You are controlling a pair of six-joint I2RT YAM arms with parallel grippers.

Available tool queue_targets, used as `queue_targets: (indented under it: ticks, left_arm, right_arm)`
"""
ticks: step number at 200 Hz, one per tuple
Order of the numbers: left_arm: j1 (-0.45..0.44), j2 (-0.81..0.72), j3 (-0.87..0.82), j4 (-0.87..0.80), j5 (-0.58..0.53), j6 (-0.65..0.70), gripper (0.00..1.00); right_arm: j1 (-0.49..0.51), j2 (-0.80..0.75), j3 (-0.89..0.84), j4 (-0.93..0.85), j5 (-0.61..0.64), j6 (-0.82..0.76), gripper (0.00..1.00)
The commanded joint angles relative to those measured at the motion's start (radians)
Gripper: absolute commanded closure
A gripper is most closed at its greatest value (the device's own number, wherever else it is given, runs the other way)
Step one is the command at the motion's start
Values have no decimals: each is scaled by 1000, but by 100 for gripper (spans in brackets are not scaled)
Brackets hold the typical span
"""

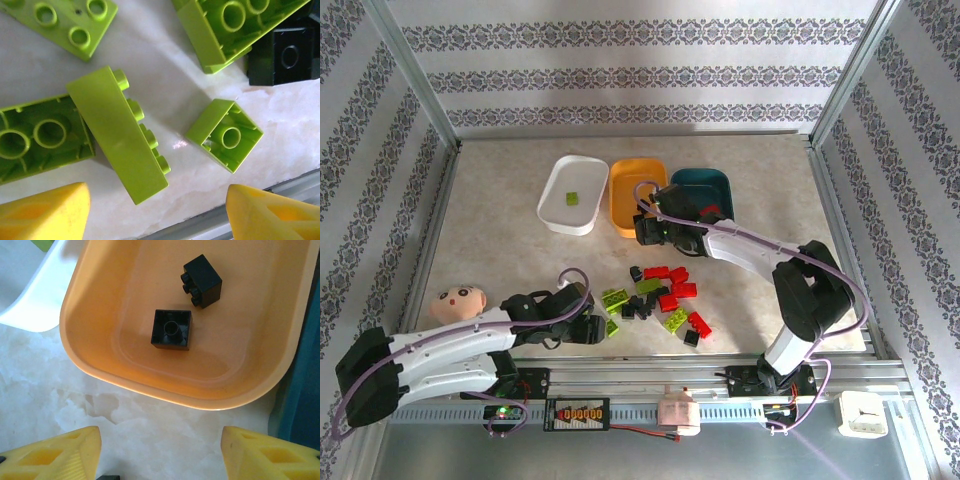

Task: Sort the legos into containers by color
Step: Pick up the lego from the middle-left of the table, then place the lego in the container.

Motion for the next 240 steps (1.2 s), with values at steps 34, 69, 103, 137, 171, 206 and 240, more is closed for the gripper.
queue_targets:
  ticks: [34, 69, 103, 137, 171, 206, 240]
  left_arm:
    - [28, 68, -12, 81, -44, 5, 31]
    - [100, 122, 15, 96, -69, 90, 43]
    - [146, 191, 21, 95, -61, 149, 50]
    - [143, 163, 48, 117, -5, 153, 70]
    - [142, 77, 93, 104, 36, 117, 84]
    - [283, 82, 249, 72, 9, 225, 86]
    - [507, 250, 429, 195, 30, 320, 86]
  right_arm:
    - [-8, -61, -34, 32, 1, 13, 35]
    - [-11, -77, -53, 34, 3, 12, 35]
    - [-12, -102, -66, 33, 11, 6, 36]
    - [-19, -115, -82, 39, 19, 12, 35]
    - [-25, -143, -110, 46, 25, 11, 35]
    - [-27, -199, -167, 62, 13, 23, 35]
    - [-12, -250, -214, 59, -13, 22, 36]
